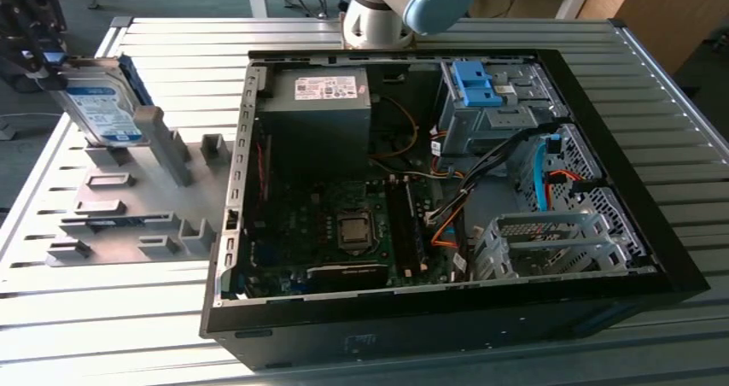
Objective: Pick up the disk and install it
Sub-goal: 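Pick up the disk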
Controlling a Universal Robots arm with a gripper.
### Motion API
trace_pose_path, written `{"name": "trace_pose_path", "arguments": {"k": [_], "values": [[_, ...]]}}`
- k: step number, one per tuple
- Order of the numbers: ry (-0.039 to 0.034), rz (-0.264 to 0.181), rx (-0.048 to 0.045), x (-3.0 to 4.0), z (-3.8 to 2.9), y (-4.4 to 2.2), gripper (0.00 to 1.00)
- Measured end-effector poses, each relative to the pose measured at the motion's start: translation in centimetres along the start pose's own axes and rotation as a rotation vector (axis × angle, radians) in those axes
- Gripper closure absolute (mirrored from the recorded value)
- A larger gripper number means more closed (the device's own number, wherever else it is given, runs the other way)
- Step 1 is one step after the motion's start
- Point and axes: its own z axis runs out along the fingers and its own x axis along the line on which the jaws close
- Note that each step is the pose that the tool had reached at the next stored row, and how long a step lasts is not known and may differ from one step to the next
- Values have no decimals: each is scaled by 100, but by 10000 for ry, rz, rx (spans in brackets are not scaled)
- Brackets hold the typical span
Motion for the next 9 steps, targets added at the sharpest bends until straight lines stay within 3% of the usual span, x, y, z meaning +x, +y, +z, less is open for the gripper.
{"name": "trace_pose_path", "arguments": {"k": [9], "values": [[-1, -1, 2, 0, -77, 0, 64]]}}
